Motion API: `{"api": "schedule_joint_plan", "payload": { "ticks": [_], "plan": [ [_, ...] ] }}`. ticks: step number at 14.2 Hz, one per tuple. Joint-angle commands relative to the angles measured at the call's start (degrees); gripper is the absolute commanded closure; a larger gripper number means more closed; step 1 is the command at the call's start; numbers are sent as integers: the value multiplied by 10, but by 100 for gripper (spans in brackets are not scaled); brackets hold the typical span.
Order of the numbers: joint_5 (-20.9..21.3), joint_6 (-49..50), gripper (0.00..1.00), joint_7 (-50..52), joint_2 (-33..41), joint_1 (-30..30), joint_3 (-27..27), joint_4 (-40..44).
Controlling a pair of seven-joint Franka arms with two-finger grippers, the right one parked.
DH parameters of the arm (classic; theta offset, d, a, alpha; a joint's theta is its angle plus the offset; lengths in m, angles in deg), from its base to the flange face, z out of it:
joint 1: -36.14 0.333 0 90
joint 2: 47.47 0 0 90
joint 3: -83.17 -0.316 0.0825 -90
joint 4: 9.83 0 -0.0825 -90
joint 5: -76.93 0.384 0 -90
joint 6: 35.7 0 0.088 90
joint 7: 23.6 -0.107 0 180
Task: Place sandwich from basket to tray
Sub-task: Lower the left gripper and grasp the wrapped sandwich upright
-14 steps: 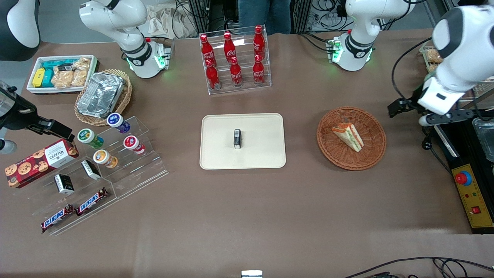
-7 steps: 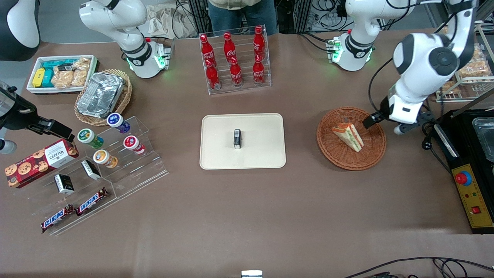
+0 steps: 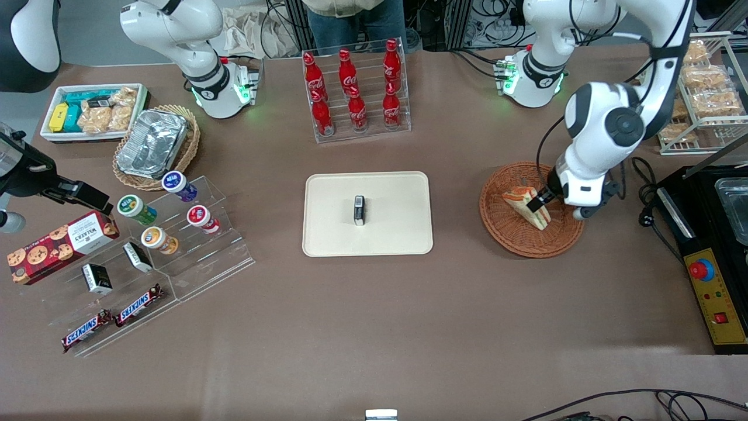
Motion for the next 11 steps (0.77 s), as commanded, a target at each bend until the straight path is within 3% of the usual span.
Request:
{"api": "schedule_joint_plan", "payload": {
  "ticks": [1,5,7,10,11],
  "plan": [
    [-7,-31,0,42,-12,-8,-1,-4],
    [-7,-97,1,55,-13,-19,1,-57],
    [-7,-115,29,64,-15,-25,1,-66],
    [-7,-113,94,72,-9,-25,1,-62],
    [-2,-106,100,65,-4,-24,0,-59]
  ]
}}
